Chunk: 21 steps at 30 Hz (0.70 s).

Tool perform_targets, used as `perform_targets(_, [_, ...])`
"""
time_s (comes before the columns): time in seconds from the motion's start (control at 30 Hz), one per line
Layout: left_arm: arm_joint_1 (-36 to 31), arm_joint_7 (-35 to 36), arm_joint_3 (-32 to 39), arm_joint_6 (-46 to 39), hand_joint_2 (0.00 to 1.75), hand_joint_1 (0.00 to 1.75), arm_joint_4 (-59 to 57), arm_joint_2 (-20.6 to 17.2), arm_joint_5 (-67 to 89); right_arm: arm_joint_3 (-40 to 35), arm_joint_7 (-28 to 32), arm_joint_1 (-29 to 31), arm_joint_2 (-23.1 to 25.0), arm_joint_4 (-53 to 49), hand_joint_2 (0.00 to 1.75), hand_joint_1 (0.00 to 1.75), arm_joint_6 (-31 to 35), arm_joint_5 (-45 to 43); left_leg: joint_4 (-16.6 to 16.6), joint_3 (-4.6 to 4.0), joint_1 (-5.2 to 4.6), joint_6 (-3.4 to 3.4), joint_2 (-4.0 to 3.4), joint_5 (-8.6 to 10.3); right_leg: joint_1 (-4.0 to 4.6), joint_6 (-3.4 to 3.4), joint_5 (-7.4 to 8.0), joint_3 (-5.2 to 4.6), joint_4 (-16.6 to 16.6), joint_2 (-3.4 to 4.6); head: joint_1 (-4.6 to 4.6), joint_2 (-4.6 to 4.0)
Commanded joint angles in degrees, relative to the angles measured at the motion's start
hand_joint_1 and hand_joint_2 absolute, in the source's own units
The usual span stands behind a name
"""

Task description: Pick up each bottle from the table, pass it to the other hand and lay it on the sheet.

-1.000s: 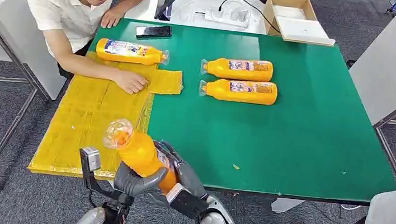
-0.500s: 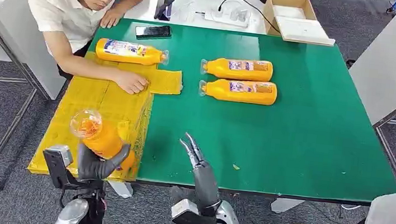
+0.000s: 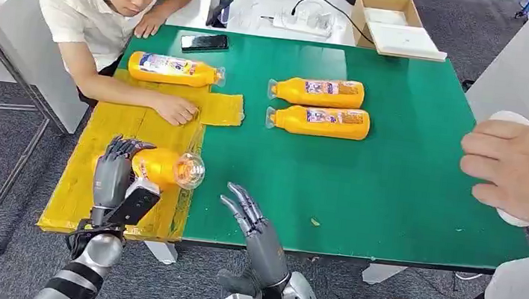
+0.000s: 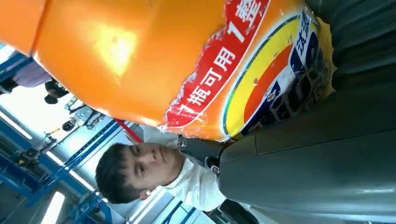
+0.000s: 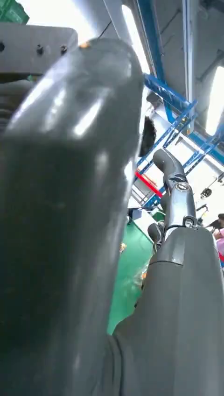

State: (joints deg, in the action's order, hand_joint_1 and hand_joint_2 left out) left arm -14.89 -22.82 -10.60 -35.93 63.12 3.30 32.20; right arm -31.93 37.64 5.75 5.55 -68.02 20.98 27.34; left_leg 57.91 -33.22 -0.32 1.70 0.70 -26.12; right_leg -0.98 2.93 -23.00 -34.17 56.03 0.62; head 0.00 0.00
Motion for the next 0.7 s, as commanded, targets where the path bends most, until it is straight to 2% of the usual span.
perform_targets(0.03, [-4.0,0.1,-1.5,0.0,1.75,1.75,-7.3,-1.5,0.0,-1.5,0.3,1.4,-1.6,0.3,0.0,0.0,-0.3,-0.1,0.0,0.06,0.03,-0.08,-0.01,-0.02,0.04,-0.08,-0.03,0.08,0.0,-0.05,0.0,0.0])
perform_targets(0.07, [-4.0,0.1,-1.5,0.0,1.75,1.75,-7.3,-1.5,0.0,-1.5,0.3,1.4,-1.6,0.3,0.0,0.0,-0.3,-0.1,0.0,0.12,0.06,-0.11,-0.02,-0.04,0.07,-0.11,-0.05,0.15,0.0,-0.07,0.0,0.0])
perform_targets(0.13, [-9.6,8.7,-6.0,-0.9,1.75,1.75,-16.0,-3.4,15.2,-1.8,0.9,2.2,-1.2,0.7,0.0,0.0,-0.9,0.0,0.0,0.14,0.07,-0.13,-0.03,-0.04,0.09,-0.15,-0.06,0.15,0.0,-0.09,0.0,0.0])
perform_targets(0.2, [-15.3,11.7,-7.0,1.5,1.75,1.75,-25.5,-3.1,21.5,-1.9,0.9,2.9,-0.4,1.7,0.0,0.0,-1.9,-0.4,0.0,0.03,0.08,-0.13,0.16,0.03,0.1,-0.14,-0.04,0.09,0.0,-0.27,0.0,-0.02])
perform_targets(0.3, [-20.1,13.3,-6.9,6.5,1.75,1.75,-34.6,-3.6,23.5,-2.4,1.2,4.2,0.8,4.6,0.0,0.0,-3.9,-1.2,0.0,0.0,0.09,-0.13,0.25,0.08,0.1,-0.14,0.0,0.07,0.0,-0.27,0.0,-0.02])
perform_targets(0.43, [-21.9,13.2,-5.2,12.9,1.75,1.75,-39.7,-4.2,22.3,-2.7,1.5,4.2,1.9,7.0,0.0,0.0,-3.7,-1.5,0.0,0.12,0.12,-0.22,-0.14,0.08,0.14,-0.16,0.08,0.11,-0.1,0.1,0.0,0.0])
perform_targets(0.53, [-23.1,16.3,-5.8,16.9,1.75,1.75,-42.2,-4.1,23.8,-2.3,1.6,4.0,2.0,8.1,0.0,0.0,-3.8,-2.1,-0.1,0.13,0.09,-0.19,-0.08,0.09,0.1,-0.1,0.01,0.13,0.0,-0.06,0.0,0.0])
perform_targets(0.7, [-24.4,21.0,-6.0,19.4,1.75,1.75,-44.4,-4.5,25.4,-2.2,2.1,4.2,2.7,9.8,0.0,0.0,-4.0,-2.7,-0.1,0.24,0.08,-0.21,-0.12,0.09,0.08,-0.11,0.07,0.21,0.0,0.11,0.02,-0.02])
